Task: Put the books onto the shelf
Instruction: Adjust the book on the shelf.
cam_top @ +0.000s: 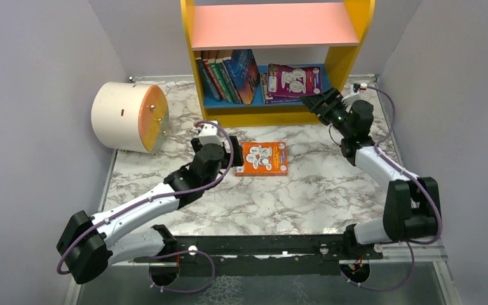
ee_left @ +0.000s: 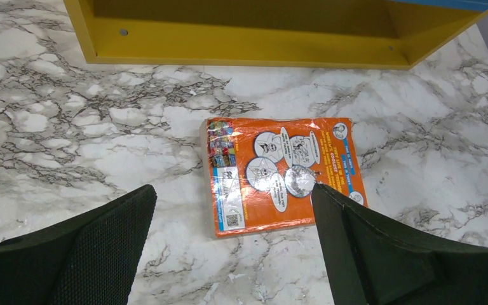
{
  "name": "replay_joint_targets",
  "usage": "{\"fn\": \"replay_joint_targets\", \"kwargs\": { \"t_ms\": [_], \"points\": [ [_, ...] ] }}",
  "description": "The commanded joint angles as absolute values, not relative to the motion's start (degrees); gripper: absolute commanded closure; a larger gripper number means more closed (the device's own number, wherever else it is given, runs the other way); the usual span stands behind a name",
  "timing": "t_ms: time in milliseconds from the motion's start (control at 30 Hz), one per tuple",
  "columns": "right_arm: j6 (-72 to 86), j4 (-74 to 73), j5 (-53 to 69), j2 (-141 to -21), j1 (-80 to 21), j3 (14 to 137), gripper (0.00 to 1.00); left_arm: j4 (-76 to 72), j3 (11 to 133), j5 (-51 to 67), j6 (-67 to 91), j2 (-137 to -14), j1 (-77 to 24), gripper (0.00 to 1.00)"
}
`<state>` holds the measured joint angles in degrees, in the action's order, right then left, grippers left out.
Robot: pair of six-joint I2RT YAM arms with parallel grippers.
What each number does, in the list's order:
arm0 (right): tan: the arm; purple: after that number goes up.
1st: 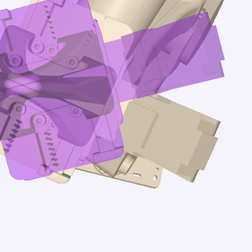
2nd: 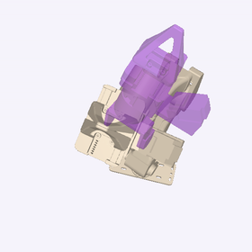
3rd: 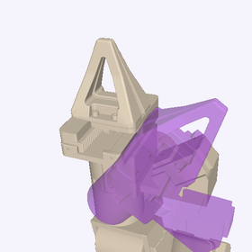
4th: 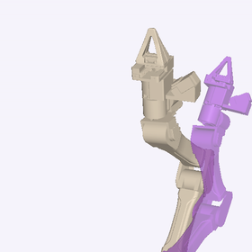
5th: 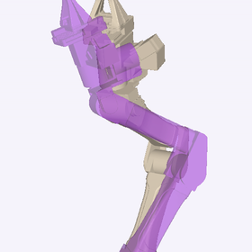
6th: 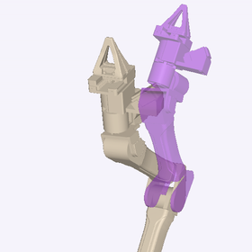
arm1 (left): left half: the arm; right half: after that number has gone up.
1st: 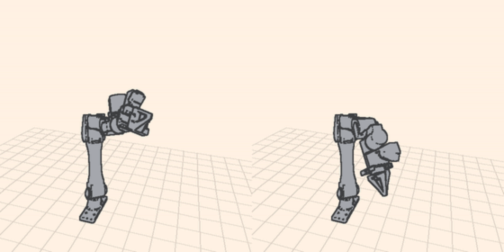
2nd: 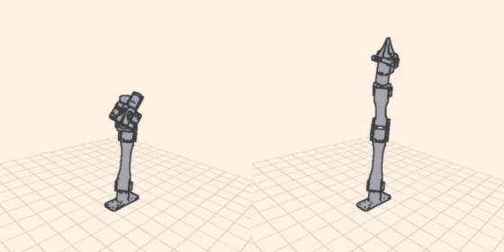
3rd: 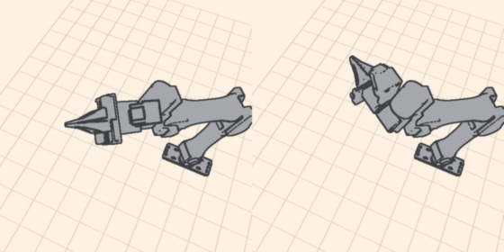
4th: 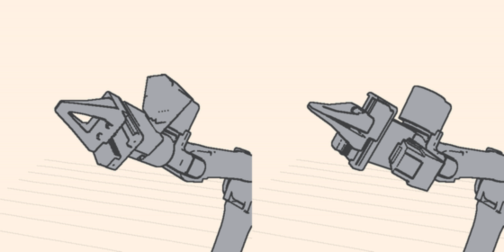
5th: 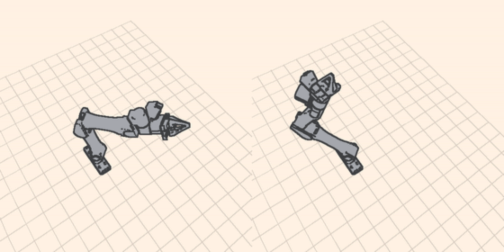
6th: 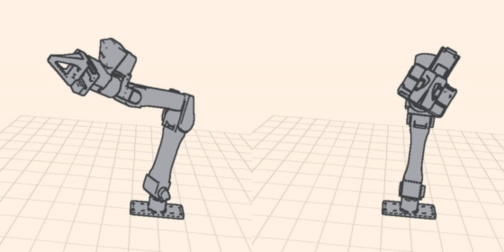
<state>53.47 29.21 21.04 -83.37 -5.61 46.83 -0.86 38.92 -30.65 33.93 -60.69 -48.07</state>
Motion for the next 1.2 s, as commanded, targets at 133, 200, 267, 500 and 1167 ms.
{"fn": "replay_joint_targets", "kwargs": {
  "t_ms": [133, 200, 267, 500, 1167],
  "points": [
    [37.68, 16.00, 10.39, -72.87, -5.91, 47.95, 0.04, -4.23, 40.90, -29.20, 34.04, -62.58, -47.85, 0.12],
    [34.17, 13.10, 7.20, -72.26, -6.41, 49.62, 0.04, -4.68, 41.56, -29.29, 33.95, -63.18, -47.86, 0.12],
    [30.78, 10.96, 3.35, -72.35, -7.36, 51.55, 0.04, -5.24, 42.02, -29.47, 33.62, -63.80, -47.87, 0.12],
    [23.63, 8.28, -1.99, -77.05, -9.83, 58.24, 0.04, -6.26, 44.00, -29.62, 32.72, -65.96, -47.73, 0.12],
    [20.23, 12.22, -16.12, -88.22, -15.59, 64.86, 0.05, -6.65, 43.07, -29.36, 32.70, -66.18, -47.46, 0.12]
  ]
}}
